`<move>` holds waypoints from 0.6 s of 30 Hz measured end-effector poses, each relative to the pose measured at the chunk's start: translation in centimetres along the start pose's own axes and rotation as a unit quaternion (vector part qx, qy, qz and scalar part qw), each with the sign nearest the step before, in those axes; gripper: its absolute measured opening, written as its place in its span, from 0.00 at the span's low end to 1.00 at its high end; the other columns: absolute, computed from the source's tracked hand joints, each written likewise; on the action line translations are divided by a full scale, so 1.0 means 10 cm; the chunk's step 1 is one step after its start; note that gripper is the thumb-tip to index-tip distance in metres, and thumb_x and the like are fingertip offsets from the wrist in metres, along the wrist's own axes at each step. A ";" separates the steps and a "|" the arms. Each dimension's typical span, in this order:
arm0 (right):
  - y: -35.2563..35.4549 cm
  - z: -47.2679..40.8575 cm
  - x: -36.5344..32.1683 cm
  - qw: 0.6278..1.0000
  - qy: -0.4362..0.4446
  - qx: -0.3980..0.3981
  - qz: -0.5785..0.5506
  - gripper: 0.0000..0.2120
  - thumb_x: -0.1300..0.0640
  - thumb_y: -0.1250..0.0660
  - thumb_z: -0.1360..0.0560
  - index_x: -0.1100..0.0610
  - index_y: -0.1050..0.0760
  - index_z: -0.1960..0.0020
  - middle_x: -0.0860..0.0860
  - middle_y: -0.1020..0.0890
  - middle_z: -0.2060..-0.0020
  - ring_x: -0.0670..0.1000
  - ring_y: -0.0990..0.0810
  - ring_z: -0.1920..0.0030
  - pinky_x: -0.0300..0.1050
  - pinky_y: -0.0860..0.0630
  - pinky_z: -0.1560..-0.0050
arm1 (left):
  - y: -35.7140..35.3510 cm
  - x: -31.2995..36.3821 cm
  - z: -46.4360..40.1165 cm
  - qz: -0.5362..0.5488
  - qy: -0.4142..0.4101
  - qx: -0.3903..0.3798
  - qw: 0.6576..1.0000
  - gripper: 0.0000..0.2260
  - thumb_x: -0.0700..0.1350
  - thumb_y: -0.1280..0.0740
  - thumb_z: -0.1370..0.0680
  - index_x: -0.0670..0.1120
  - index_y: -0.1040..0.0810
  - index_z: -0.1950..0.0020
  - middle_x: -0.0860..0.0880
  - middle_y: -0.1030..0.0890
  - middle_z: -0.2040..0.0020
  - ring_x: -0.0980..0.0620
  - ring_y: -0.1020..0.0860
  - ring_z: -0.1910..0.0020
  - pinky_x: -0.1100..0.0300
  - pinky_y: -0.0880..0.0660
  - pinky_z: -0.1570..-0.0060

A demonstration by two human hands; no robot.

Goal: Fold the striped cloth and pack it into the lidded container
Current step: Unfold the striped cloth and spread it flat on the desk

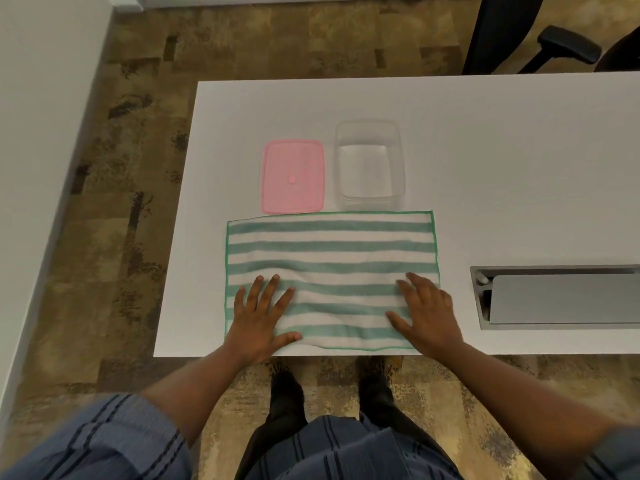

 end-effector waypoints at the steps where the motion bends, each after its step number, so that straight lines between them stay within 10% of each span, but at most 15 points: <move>1: -0.07 0.02 -0.05 0.999 0.011 -0.035 0.004 0.36 0.31 0.48 0.21 0.49 0.40 0.20 0.53 0.41 0.18 0.58 0.43 0.20 0.62 0.39 0.28 | -0.03 -0.01 0.04 -0.002 -0.003 -0.006 1.000 0.43 0.77 0.51 0.25 0.52 0.42 0.17 0.42 0.45 0.17 0.36 0.47 0.18 0.29 0.44 0.26; 7: -0.37 0.09 0.00 0.981 -0.015 -0.186 0.058 0.46 0.19 0.60 0.30 0.38 0.75 0.23 0.47 0.75 0.22 0.55 0.75 0.21 0.65 0.59 0.23 | -0.21 -0.17 0.17 -0.014 0.076 -0.095 0.993 0.53 0.83 0.53 0.33 0.55 0.69 0.19 0.45 0.70 0.18 0.39 0.67 0.19 0.33 0.59 0.23; 14: -0.31 -0.07 0.05 0.974 -0.043 -0.220 0.029 0.59 0.16 0.44 0.38 0.36 0.79 0.25 0.44 0.81 0.26 0.56 0.78 0.23 0.67 0.58 0.24 | -0.26 -0.35 0.19 -0.018 0.070 -0.151 0.986 0.60 0.87 0.55 0.42 0.56 0.79 0.24 0.47 0.81 0.25 0.42 0.79 0.26 0.36 0.68 0.25; 18: -0.30 -0.11 0.02 0.972 -0.053 -0.226 0.023 0.61 0.17 0.40 0.39 0.35 0.80 0.26 0.43 0.83 0.28 0.56 0.78 0.23 0.68 0.58 0.24 | -0.23 -0.44 0.24 0.005 0.055 -0.132 0.990 0.45 0.82 0.61 0.30 0.60 0.75 0.22 0.48 0.76 0.21 0.44 0.76 0.22 0.39 0.66 0.23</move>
Point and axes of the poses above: each hand's wrist, its own z-axis away from the middle knuckle, its own y-axis out of the back of the hand, x = y × z, the point moved 2 cm from there along -z, towards the middle knuckle
